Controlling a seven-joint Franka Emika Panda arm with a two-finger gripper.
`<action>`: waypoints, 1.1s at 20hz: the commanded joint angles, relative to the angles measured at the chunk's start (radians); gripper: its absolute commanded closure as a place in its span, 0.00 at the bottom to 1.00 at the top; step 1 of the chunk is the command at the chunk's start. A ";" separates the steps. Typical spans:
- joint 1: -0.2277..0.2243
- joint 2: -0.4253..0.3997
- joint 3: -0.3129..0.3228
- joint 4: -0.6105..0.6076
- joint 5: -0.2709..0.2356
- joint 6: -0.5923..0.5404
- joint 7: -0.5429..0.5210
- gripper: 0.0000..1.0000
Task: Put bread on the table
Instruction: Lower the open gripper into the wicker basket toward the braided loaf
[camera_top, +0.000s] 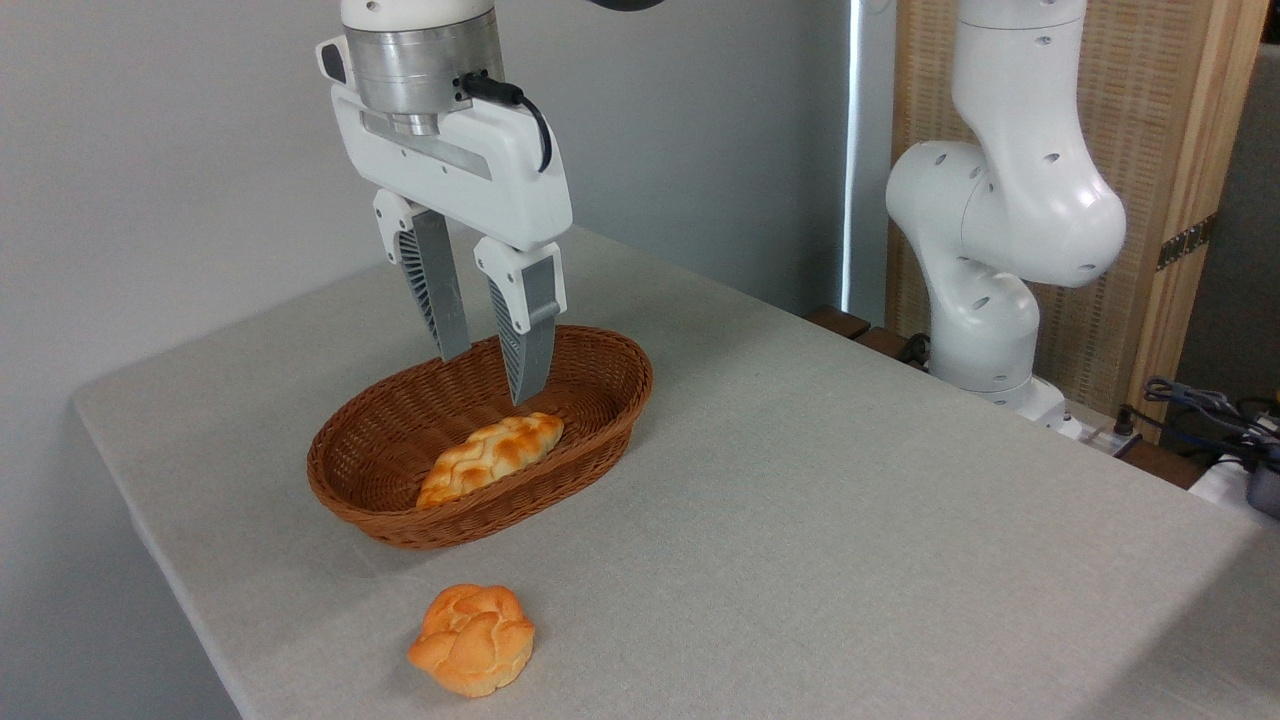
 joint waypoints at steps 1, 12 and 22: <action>0.000 0.004 0.011 0.016 -0.008 -0.045 0.010 0.00; -0.001 -0.010 -0.006 -0.006 -0.032 -0.031 0.007 0.00; -0.007 -0.091 -0.177 -0.303 -0.120 0.260 0.002 0.00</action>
